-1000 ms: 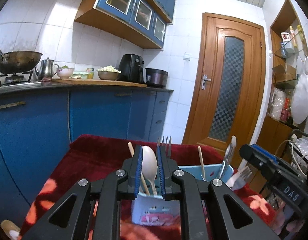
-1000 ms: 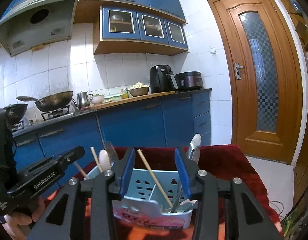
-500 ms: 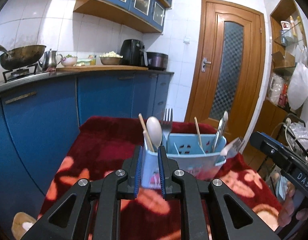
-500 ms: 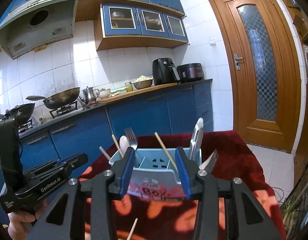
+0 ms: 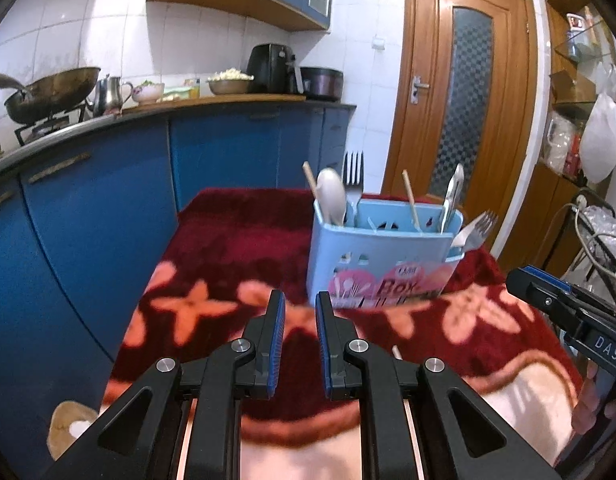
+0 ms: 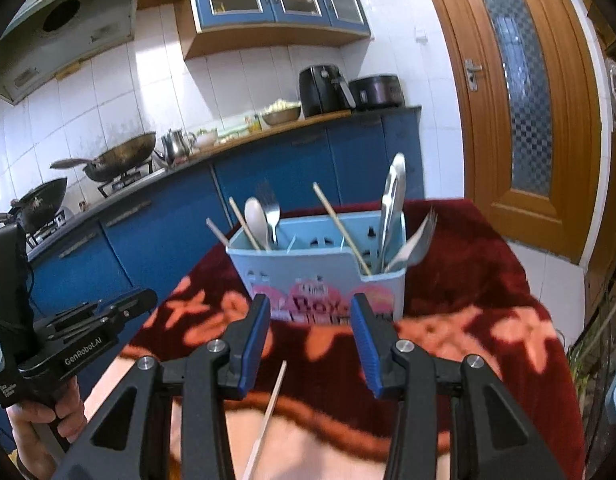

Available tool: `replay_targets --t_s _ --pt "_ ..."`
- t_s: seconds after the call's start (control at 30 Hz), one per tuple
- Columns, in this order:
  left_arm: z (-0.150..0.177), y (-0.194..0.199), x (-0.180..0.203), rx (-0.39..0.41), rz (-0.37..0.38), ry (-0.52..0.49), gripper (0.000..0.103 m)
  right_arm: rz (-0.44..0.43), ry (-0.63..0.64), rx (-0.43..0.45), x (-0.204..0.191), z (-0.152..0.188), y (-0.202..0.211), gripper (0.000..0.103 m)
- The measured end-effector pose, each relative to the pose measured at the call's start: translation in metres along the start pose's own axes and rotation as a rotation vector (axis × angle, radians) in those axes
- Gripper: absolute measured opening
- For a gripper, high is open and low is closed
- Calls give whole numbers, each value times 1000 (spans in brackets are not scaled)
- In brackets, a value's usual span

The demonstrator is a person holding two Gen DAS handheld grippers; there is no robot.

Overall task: Organize utensils
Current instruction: 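Withdraw both tools from the holder toward the wooden chopstick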

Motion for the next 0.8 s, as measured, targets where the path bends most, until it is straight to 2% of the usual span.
replay_targets --t_s 0.2,0.47,0.73,0.8 --pt "17 -8 -7 -75 -5 -7 15 -3 18 -130 -5 17 -15 45" --pt "29 -18 -16 -131 -10 3 15 -10 50 -293 -20 34 -37 45" --pt "43 -30 -23 -180 -12 12 15 -58 -15 -476 -19 49 -64 45" --pt "45 -32 -24 -190 -15 14 19 -53 -13 -512 -21 51 -70 40"
Point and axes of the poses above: each gripper's, at about its wrist camera, not at the fingertips, and y roughly against the way its jaws point, x to its right, z to its underside, the point moved 1 cm from there along -y, roughly the way its jaws point, and after that the axes turned 5 degrees about -z, right-handed, at the moved point
